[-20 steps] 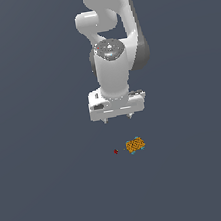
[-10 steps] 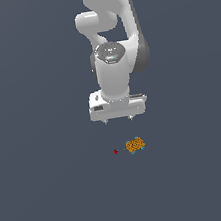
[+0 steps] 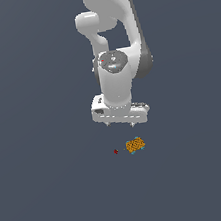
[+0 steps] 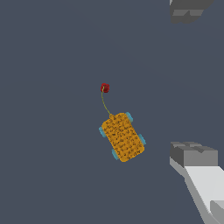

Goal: Pick up the object and move it to a goal position.

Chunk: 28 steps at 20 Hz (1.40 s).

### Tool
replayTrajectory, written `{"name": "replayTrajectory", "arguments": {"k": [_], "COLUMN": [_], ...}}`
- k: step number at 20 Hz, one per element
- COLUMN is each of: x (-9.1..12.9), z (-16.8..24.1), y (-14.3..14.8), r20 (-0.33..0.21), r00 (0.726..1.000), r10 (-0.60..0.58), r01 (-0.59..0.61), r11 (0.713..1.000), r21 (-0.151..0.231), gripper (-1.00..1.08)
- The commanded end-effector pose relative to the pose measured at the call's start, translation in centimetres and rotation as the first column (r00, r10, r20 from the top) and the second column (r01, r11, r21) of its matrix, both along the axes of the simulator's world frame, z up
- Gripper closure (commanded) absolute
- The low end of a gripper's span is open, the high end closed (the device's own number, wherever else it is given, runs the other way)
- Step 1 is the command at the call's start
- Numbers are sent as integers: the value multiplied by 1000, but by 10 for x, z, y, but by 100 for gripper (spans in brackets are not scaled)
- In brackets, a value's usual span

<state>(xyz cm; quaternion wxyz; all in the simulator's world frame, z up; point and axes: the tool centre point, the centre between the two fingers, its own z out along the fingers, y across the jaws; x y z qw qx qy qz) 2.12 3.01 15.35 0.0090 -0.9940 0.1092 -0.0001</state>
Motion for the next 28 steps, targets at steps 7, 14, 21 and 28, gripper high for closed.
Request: {"name": "replayTrajectory", "arguments": {"k": [7,14,21,28], "x": [12,21,30,38], "z": [-18,-33,-48,-63], "y": [6,11,16,22], "r20": [-7,-12,-14,-12], "r00": [974,917,828,713], "r10": [-224,-400,-560,-701], "r01": [224,400,560,701], "r11": [974,917,828,713], "r21": [2,-1,-6,-11], "gripper": [-92,-92,-92,-92]}}
